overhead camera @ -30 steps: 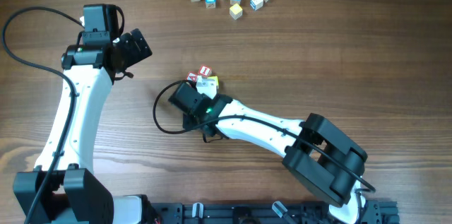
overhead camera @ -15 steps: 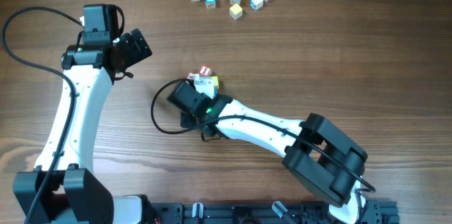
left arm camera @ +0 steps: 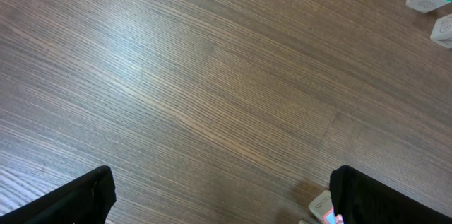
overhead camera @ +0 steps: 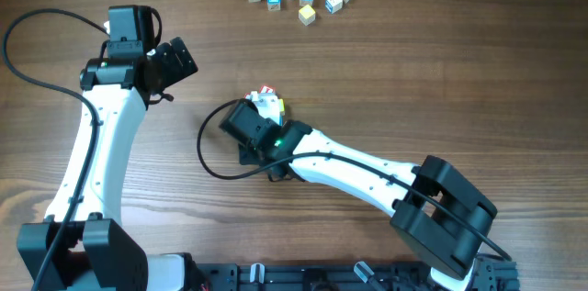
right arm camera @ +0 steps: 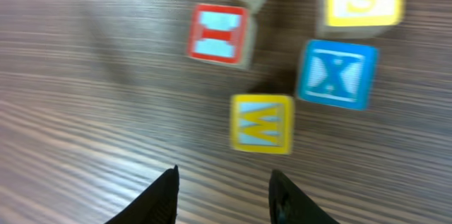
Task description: Form a circle
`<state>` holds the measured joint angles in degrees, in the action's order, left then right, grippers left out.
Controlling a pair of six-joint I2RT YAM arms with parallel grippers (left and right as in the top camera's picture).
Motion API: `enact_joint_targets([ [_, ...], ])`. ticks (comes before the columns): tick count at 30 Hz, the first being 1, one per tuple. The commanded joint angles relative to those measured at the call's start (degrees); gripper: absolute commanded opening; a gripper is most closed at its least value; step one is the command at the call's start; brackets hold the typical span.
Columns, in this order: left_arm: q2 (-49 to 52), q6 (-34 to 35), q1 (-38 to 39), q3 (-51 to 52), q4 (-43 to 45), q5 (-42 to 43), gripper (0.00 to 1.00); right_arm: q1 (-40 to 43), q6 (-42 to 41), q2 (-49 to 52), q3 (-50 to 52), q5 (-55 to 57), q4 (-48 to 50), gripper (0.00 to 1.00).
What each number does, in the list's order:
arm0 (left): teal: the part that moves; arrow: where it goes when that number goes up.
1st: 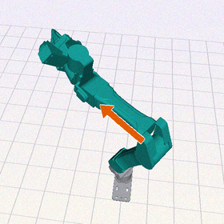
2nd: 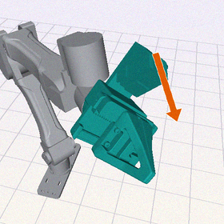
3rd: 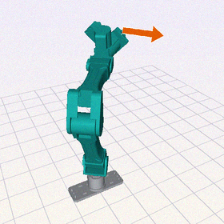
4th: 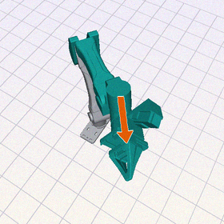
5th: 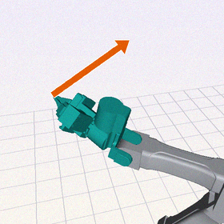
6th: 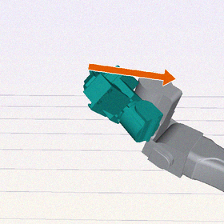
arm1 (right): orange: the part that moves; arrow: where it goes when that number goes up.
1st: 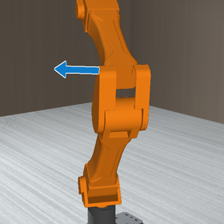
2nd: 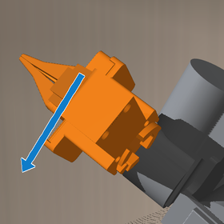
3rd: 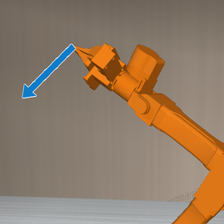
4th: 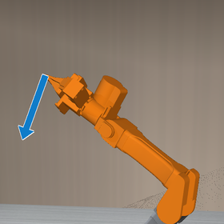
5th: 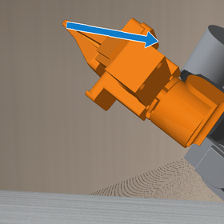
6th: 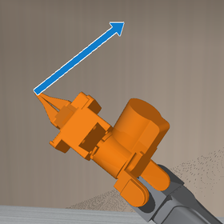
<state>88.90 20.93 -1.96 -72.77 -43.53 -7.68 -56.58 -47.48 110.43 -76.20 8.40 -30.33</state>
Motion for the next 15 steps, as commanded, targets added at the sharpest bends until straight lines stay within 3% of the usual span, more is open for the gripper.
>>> enact_joint_targets([
  [1, -0.6, 0.5, -0.2, -0.5, 0.0, -0.8, 1.00, 0.0, 0.9, -0.7, -0.2, 6.1, -2.2, 0.48],
  [15, -0.6, 0.5, -0.2, -0.5, 0.0, -0.8, 1.00, -0.1, 4.0, 4.5, -0.2, 3.8, 2.8, 0.50],
])
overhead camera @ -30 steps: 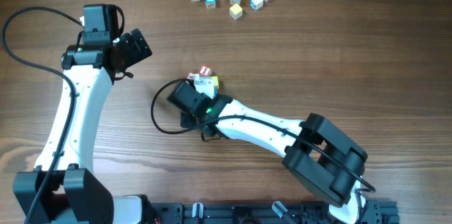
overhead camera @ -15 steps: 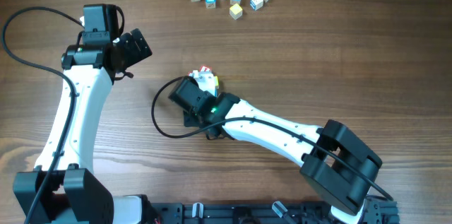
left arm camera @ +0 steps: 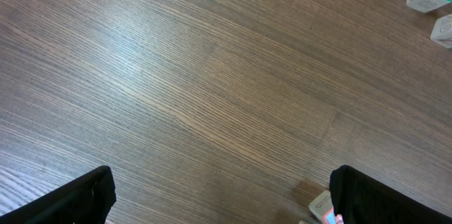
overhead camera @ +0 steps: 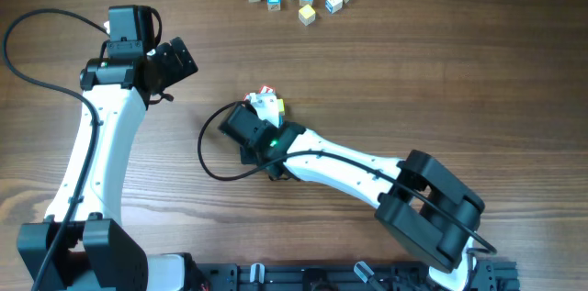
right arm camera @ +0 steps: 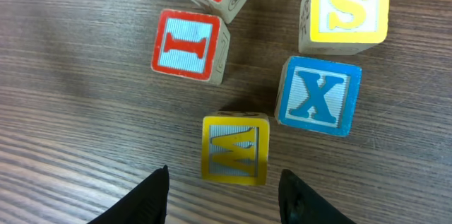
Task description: Form a circle
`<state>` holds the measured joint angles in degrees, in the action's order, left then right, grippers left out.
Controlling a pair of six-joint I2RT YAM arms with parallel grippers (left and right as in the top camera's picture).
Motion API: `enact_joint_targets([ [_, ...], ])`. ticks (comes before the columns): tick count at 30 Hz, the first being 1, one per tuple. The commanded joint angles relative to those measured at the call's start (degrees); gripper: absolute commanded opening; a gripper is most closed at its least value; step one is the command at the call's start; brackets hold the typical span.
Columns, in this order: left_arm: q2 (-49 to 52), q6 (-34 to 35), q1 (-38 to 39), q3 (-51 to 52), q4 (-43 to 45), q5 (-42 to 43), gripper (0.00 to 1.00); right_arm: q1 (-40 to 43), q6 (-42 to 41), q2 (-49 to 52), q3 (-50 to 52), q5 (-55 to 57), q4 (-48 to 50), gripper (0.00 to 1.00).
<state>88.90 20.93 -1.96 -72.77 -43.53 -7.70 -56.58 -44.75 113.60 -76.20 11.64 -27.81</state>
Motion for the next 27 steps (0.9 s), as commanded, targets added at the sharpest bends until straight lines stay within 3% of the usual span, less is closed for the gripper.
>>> enact_joint_targets([
  [1, -0.6, 0.5, -0.2, -0.5, 0.0, -0.8, 1.00, -0.1, 1.2, 1.4, -0.2, 0.5, 0.3, 0.50],
  [7, -0.6, 0.5, -0.2, -0.5, 0.0, -0.8, 1.00, -0.1, 1.2, 1.4, -0.2, 0.5, 0.2, 0.43],
  [23, -0.6, 0.5, -0.2, -0.5, 0.0, -0.7, 1.00, -0.1, 1.0, 2.9, -0.2, 0.5, 0.4, 0.41],
  [27, -0.6, 0.5, -0.2, -0.5, 0.0, -0.8, 1.00, -0.1, 0.7, 2.9, -0.2, 0.5, 0.4, 0.36],
])
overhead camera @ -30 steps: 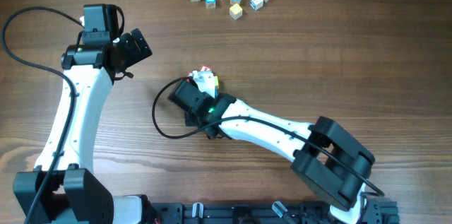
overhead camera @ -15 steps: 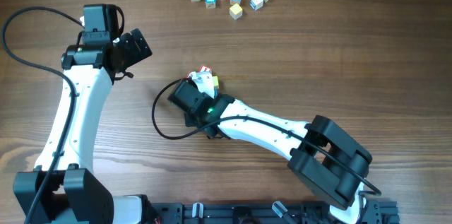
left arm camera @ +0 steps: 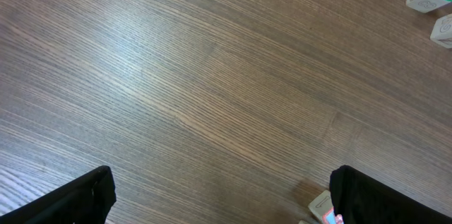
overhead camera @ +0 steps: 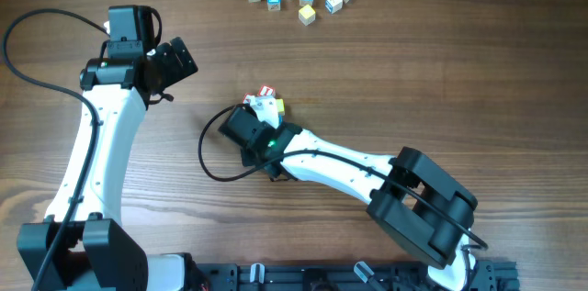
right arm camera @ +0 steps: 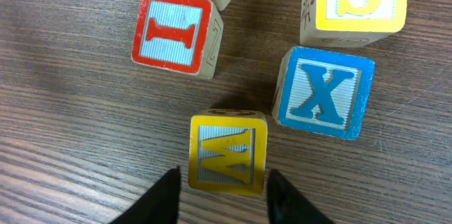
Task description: Form a circle
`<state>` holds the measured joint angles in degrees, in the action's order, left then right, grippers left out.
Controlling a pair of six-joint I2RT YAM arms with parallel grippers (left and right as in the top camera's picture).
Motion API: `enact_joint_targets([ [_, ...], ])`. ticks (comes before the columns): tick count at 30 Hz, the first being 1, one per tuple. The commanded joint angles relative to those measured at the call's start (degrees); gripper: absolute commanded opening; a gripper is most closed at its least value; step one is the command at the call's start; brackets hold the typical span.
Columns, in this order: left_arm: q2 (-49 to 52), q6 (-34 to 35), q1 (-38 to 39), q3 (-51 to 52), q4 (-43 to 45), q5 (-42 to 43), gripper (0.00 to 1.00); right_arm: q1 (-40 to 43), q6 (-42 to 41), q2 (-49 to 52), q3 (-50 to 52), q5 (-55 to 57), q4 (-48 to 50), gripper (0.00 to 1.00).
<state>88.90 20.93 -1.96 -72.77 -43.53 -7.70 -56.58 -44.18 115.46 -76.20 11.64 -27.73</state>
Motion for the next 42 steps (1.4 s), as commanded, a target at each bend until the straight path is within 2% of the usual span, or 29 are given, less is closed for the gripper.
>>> enact_joint_targets([
  [1, -0.6, 0.5, -0.2, -0.5, 0.0, -0.8, 1.00, -0.1, -0.3, 1.0, -0.2, 0.5, 0.3, 0.35],
  [6, -0.6, 0.5, -0.2, -0.5, 0.0, -0.8, 1.00, -0.1, -2.3, 1.0, -0.2, 0.3, 0.3, 0.33],
  [10, -0.6, 0.5, -0.2, -0.5, 0.0, -0.7, 1.00, -0.1, -4.1, 1.0, -0.2, 0.3, 0.4, 0.27],
  [22, -0.6, 0.5, -0.2, -0.5, 0.0, -0.8, 1.00, -0.1, -11.5, 1.0, -0.2, 0.3, 0.6, 0.28],
  [42, -0.6, 0.6, -0.2, -0.5, 0.0, -0.7, 1.00, 0.0, -11.3, 1.0, -0.2, 1.9, 1.3, 0.29],
])
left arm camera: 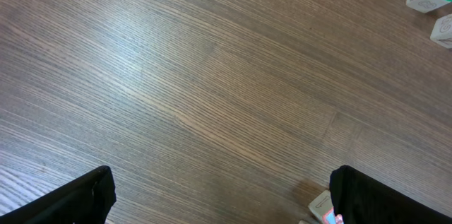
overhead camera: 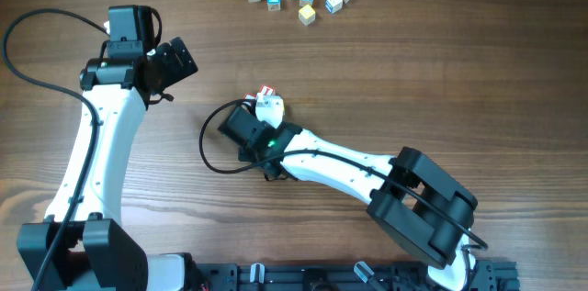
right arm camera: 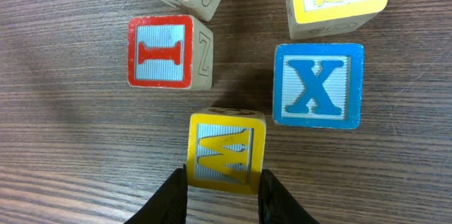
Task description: Form a circle
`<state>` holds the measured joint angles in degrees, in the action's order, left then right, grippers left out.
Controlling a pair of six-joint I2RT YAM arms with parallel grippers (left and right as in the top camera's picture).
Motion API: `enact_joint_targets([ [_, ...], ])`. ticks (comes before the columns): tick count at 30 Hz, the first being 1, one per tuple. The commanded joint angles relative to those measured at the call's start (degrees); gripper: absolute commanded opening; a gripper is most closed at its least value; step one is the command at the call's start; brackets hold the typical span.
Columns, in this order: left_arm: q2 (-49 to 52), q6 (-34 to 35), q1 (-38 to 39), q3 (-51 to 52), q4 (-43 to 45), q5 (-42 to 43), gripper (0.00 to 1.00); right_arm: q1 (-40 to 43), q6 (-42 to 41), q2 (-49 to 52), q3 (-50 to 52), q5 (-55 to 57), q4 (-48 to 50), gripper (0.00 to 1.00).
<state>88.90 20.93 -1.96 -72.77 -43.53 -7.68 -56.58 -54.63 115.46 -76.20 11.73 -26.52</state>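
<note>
Letter blocks cluster under my right wrist: a yellow W block, a red I block, a blue X block, a yellow S block and a red-faced block at the top edge. My right gripper has its fingertips against both lower sides of the W block. From overhead this cluster lies mid-table, mostly hidden by the right gripper. My left gripper stands wide open over bare wood; overhead it is the left gripper at the left.
Several more letter blocks lie in a loose row at the table's far edge. A green Z block and a pale block show at the right edge of the left wrist view. The right arm's cable loops on the table.
My right gripper's fingers have come closer together and now touch the sides of the yellow W block. The blocks sit slightly lower in its view. The left arm has not moved.
At first my right gripper hung open short of the block cluster, the view blurred. Then it was steady over the W block with its fingers wide. Its fingers then stood narrower beside the block, and now they press its sides. The left arm stayed still throughout.
</note>
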Motion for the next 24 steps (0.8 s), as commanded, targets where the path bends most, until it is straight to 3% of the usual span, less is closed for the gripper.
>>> enact_joint_targets([
  [1, -0.6, 0.6, -0.2, -0.5, 0.0, -0.8, 1.00, 0.0, -0.9, 1.0, -0.2, 1.8, 0.2, 0.28],
  [15, -0.6, 0.6, -0.2, -0.5, 0.0, -0.8, 1.00, 0.0, -0.9, 1.0, -0.2, 2.4, 0.4, 0.29],
  [24, -0.6, 0.6, -0.2, -0.5, 0.0, -0.8, 1.00, 0.0, -0.9, 1.0, -0.2, 2.0, 0.6, 0.36],
])
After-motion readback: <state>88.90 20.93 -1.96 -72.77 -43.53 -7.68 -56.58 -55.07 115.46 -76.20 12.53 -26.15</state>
